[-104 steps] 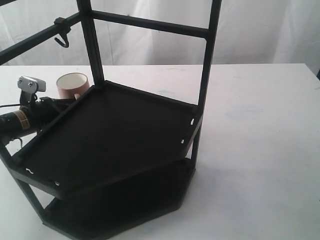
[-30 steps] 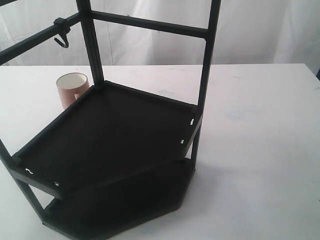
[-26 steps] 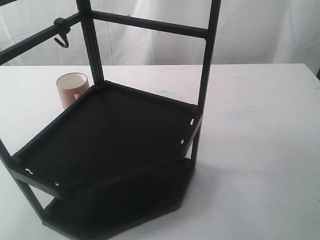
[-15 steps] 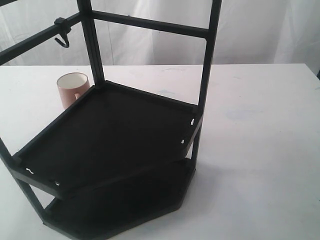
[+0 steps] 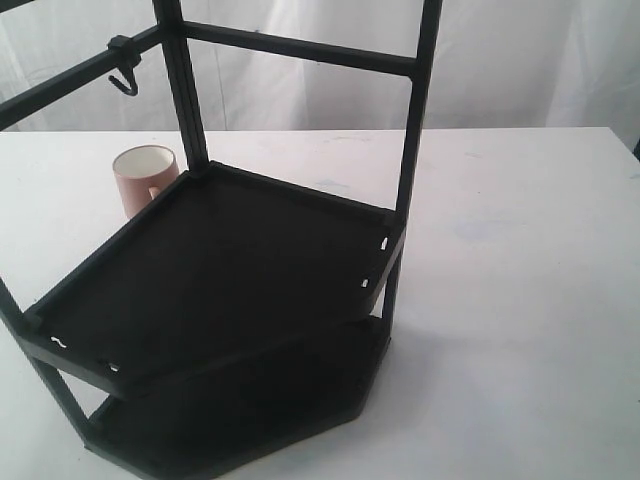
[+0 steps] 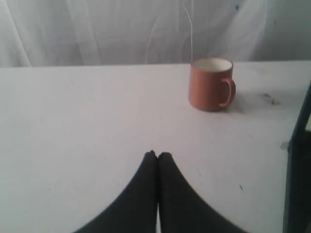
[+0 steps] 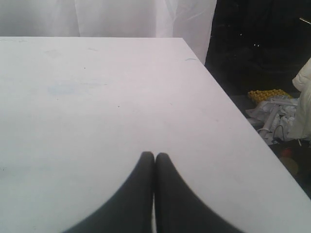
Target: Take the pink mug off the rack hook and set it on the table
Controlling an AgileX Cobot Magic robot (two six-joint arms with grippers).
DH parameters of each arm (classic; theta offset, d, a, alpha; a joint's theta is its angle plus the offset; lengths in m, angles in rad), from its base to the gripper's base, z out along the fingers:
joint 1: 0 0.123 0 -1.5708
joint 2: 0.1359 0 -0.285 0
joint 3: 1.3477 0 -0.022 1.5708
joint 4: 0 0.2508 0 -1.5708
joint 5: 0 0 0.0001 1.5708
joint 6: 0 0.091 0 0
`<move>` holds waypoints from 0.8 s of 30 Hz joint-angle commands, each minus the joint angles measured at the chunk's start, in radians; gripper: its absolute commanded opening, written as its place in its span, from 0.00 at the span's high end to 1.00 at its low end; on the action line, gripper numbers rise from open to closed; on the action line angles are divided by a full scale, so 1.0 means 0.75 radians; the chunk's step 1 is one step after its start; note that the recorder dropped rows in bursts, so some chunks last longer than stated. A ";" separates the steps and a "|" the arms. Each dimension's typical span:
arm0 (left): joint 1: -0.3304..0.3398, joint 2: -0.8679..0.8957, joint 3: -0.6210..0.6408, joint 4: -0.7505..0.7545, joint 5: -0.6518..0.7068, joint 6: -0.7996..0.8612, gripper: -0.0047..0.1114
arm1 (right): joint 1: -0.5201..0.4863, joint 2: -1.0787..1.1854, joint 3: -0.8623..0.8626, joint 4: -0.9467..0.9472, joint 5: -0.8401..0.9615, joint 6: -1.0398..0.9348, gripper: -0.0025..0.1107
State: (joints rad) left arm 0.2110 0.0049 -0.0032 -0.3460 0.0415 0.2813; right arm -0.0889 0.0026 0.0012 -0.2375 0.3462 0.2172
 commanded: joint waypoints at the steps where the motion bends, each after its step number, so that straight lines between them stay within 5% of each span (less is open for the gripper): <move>1: -0.002 -0.007 0.004 0.024 0.167 -0.001 0.96 | 0.001 -0.003 -0.002 0.002 -0.003 0.001 0.98; 9: -0.002 -0.007 0.004 0.024 0.151 -0.031 0.96 | 0.001 -0.003 -0.002 0.002 -0.003 0.001 0.98; 17: -0.002 -0.007 0.004 0.024 -0.065 -0.266 0.96 | 0.001 -0.003 -0.002 0.002 -0.003 0.001 0.98; 24: -0.002 -0.007 0.004 0.027 -0.024 -0.065 0.96 | 0.001 -0.003 -0.002 0.002 -0.003 0.001 0.98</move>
State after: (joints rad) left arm 0.2110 0.0049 -0.0032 -0.3216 -0.0264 0.1544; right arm -0.0889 0.0026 0.0012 -0.2375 0.3462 0.2172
